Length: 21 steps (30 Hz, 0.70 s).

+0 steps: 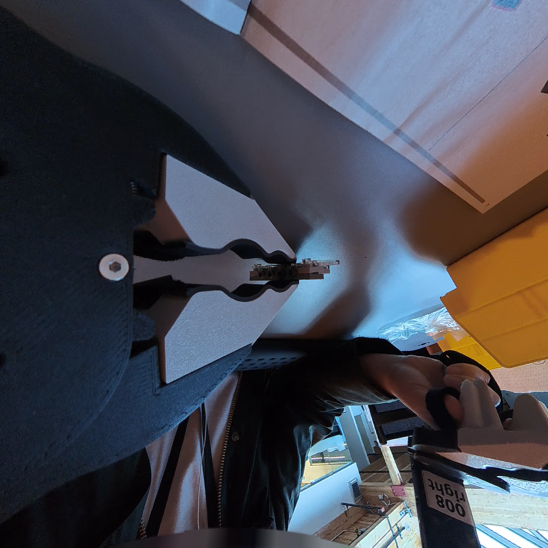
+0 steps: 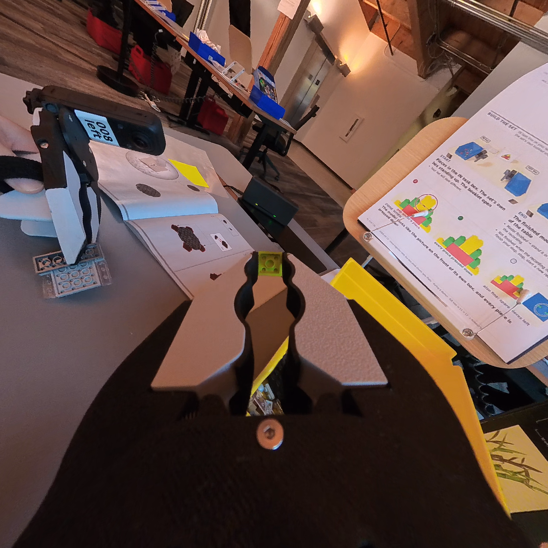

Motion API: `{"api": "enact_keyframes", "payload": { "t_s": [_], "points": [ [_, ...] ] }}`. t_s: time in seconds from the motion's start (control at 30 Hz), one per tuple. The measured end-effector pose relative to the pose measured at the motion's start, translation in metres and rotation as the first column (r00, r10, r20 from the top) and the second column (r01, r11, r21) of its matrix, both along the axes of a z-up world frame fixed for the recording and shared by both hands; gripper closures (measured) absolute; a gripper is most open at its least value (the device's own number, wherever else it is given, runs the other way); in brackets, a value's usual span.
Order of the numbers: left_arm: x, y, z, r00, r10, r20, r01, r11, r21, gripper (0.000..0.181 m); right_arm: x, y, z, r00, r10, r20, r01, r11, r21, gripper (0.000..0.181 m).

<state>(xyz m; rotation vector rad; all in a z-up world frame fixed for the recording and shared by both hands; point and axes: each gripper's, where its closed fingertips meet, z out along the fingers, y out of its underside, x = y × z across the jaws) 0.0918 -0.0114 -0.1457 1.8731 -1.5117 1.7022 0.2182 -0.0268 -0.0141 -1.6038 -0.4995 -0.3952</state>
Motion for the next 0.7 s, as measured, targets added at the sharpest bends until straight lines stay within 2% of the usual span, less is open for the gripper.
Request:
{"api": "enact_keyframes", "payload": {
  "t_s": [0.13, 0.23, 0.27, 0.3, 0.33, 0.37, 0.4, 0.47, 0.53, 0.6, 0.63, 0.7],
  "points": [
    [0.0, 0.0, 0.0, 1.0, 0.0, 0.0, 0.0, 1.0, 0.0, 0.173, 0.002, 0.0, 0.002, 0.999, 0.004, -0.033, -0.003, 1.0, 0.009, 0.167],
    [0.0, 0.0, 0.0, 1.0, 0.0, -0.001, 0.0, 1.0, -0.001, 0.173, 0.002, -0.001, 0.008, 0.99, 0.039, -0.135, -0.035, 0.999, 0.032, 0.167],
    [0.0, 0.0, 0.0, 1.0, 0.0, -0.001, 0.0, 1.0, -0.001, 0.173, -0.001, -0.003, 0.013, 0.972, 0.094, -0.213, -0.085, 0.995, 0.054, 0.167],
    [0.0, 0.0, 0.0, 1.0, 0.0, -0.001, 0.0, 1.0, -0.001, 0.173, -0.01, -0.008, 0.022, 0.927, 0.199, -0.317, -0.179, 0.979, 0.094, 0.167],
    [0.0, 0.0, 0.0, 1.0, 0.0, -0.001, 0.0, 1.0, -0.001, 0.173, -0.022, -0.017, 0.033, 0.842, 0.339, -0.419, -0.303, 0.941, 0.152, 0.167],
    [0.0, 0.0, 0.0, 1.0, 0.0, -0.001, 0.0, 1.0, -0.002, 0.173, -0.033, -0.029, 0.048, 0.718, 0.485, -0.499, -0.428, 0.873, 0.232, 0.167],
    [0.0, 0.0, 0.0, 1.0, -0.001, -0.001, 0.001, 1.0, -0.002, 0.173, -0.04, -0.045, 0.065, 0.576, 0.609, -0.546, -0.517, 0.788, 0.333, 0.167],
    [-0.001, 0.0, 0.0, 1.0, -0.001, -0.001, 0.001, 1.0, -0.003, 0.173, -0.038, -0.073, 0.095, 0.279, 0.753, -0.595, -0.589, 0.624, 0.513, 0.167],
    [-0.001, 0.0, 0.0, 1.0, -0.002, -0.001, 0.002, 1.0, -0.004, 0.173, -0.025, -0.097, 0.117, -0.005, 0.819, -0.573, -0.57, 0.469, 0.675, 0.167],
    [-0.001, 0.0, 0.0, 1.0, -0.003, -0.002, 0.003, 1.0, -0.003, 0.173, -0.006, -0.115, 0.13, -0.228, 0.837, -0.497, -0.504, 0.335, 0.796, 0.167],
    [-0.001, 0.0, 0.0, 1.0, -0.003, -0.002, 0.003, 1.0, -0.003, 0.173, 0.005, -0.121, 0.133, -0.308, 0.835, -0.455, -0.457, 0.29, 0.841, 0.168],
    [-0.001, 0.0, 0.0, 1.0, -0.004, -0.002, 0.004, 1.0, -0.005, 0.173, 0.022, -0.126, 0.134, -0.406, 0.825, -0.393, -0.376, 0.241, 0.895, 0.168]
  ]
}}
